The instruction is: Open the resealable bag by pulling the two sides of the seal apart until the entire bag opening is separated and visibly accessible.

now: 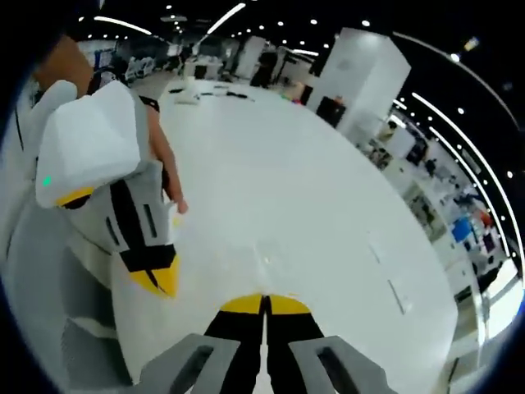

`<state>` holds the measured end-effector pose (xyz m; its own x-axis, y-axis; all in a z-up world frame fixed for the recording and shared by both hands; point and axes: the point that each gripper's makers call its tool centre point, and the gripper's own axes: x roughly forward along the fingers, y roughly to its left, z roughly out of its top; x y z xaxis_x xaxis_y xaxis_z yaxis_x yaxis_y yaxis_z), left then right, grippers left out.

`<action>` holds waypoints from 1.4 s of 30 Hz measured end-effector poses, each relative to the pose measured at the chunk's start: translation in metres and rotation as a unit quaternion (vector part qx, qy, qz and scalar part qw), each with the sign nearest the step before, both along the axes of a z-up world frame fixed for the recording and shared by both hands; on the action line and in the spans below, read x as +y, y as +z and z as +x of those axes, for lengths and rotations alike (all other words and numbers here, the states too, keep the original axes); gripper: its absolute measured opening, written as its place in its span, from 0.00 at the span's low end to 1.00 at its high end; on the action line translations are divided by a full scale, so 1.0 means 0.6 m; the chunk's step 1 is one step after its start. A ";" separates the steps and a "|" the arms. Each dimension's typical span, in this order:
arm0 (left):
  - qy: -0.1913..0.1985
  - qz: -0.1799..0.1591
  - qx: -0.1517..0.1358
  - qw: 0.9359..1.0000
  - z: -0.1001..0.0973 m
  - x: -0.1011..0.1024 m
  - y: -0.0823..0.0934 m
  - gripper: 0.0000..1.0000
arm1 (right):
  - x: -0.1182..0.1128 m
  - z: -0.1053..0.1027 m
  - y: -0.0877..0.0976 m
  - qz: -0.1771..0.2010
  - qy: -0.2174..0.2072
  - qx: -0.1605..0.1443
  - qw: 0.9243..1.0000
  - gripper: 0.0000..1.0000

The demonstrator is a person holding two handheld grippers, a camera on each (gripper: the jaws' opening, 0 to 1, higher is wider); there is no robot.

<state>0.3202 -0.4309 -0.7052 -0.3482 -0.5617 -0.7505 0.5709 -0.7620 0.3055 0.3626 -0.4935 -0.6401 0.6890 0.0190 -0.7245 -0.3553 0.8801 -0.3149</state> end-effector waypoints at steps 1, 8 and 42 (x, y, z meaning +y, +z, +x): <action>0.003 -0.001 0.002 1.000 0.000 -0.003 0.002 0.00 | -0.003 0.001 0.004 -0.003 -0.002 -0.005 1.000 0.00; 0.012 -0.005 -0.007 1.000 0.008 -0.013 0.004 0.00 | -0.011 0.005 0.013 -0.014 -0.008 -0.022 1.000 0.00; 0.113 -0.035 0.015 0.993 0.065 0.008 0.019 0.08 | -0.016 0.022 -0.071 -0.037 0.021 0.023 0.999 0.00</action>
<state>0.3592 -0.4260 -0.6940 -0.2299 -0.6778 -0.6984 0.7346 -0.5916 0.3323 0.3758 -0.5029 -0.6827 0.6554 -0.0086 -0.7552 -0.4064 0.8389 -0.3622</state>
